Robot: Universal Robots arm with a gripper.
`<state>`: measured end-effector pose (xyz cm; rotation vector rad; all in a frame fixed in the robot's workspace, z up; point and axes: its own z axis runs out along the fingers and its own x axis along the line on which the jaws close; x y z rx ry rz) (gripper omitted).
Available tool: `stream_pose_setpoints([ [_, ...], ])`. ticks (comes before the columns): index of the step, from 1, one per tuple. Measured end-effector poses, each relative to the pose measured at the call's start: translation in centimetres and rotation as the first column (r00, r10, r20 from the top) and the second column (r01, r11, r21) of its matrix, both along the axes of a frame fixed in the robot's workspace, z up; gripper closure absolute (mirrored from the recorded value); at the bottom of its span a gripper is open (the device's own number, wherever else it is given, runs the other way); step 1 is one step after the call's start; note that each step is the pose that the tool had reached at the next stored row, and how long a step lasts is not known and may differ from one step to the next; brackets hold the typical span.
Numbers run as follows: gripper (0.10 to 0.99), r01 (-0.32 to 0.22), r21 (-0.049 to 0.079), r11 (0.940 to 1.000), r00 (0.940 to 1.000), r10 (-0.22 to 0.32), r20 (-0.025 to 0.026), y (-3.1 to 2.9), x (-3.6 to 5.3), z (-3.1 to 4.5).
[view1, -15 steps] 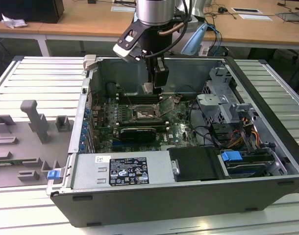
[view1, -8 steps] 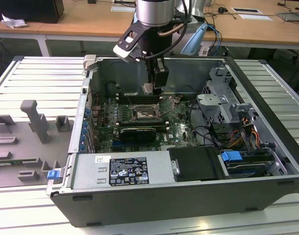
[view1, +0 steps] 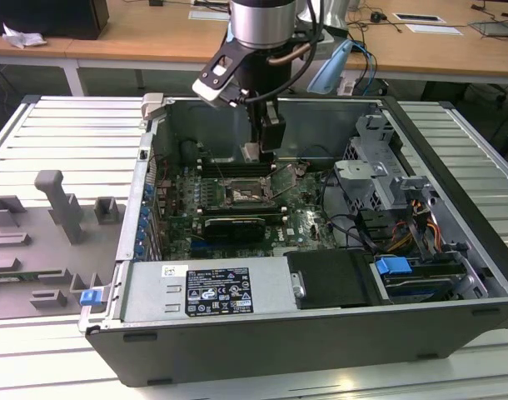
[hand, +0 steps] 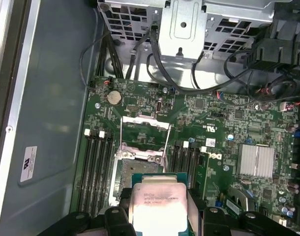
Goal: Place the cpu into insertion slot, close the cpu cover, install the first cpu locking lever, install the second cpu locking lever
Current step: 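Place the cpu into insertion slot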
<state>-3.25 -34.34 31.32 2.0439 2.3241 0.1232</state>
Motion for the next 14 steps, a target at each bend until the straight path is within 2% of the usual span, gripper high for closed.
stream_pose_setpoints([
  [5, 0.561, 0.082, 0.0, 0.9967, 0.9967, -0.082, -0.0002, 0.02, -0.01, -0.67],
  [14, 0.561, 0.085, 0.0, 0.9964, 0.9964, -0.085, -0.0002, 0.02, -0.01, -1.13],
])
